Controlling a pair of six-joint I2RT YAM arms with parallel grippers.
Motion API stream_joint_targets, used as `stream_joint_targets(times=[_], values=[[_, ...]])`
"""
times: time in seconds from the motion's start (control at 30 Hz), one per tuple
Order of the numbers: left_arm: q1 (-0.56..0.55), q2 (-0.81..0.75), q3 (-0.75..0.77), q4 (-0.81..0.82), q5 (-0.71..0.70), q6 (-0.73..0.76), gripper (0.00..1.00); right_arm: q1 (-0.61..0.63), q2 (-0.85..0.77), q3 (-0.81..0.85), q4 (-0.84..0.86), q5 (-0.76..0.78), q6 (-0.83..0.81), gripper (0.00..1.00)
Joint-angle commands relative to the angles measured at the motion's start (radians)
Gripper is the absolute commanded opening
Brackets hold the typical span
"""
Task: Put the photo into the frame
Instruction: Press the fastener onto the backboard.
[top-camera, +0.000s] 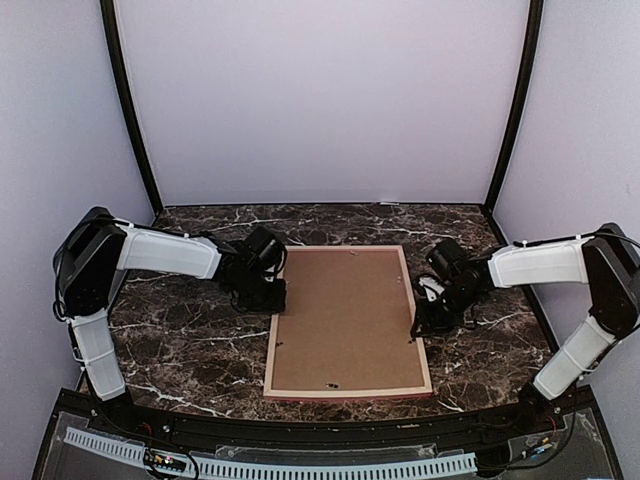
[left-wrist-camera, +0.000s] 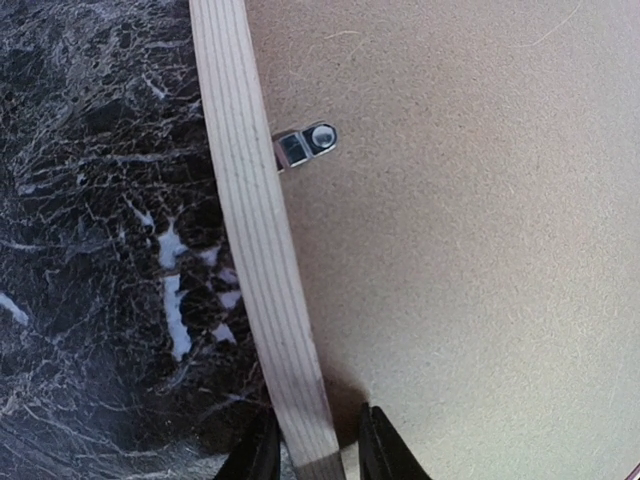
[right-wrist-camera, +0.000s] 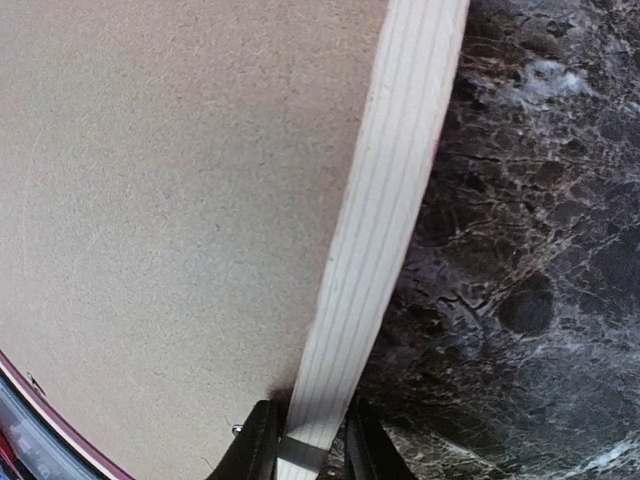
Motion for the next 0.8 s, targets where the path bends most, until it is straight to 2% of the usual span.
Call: stream_joint_targets(times=[0.0, 0.17, 0.27, 0.47, 0.77], values=[[-0.004, -0.031, -0.035, -0.049, -0.022, -0.001, 0.30, -0.014, 0.026, 0.009, -0.067, -0.066, -0.046, 0.31], [-0.004, -0.042, -0.046, -0.054, -0.027, 0.004, 0.29, -0.084, 0.024, 0.086, -0.041, -0.038, -0.029, 0.47], [-0.004, -0.051, -0.052, -0.055, -0.030, 0.004, 0.29, -0.112, 0.056, 0.146, -0.018, -0.006, -0.022, 0.53], [-0.004, -0.056, -0.057, -0.054, -0.032, 0.007, 0.29, -0.149, 0.173, 0.284, 0.048, 0.032, -0.008, 0.58], [-0.004, -0.045, -0.056, -0.048, -0.021, 0.004, 0.29, -0.157, 0.362, 0.510, 0.031, 0.116, -0.019, 0.60]])
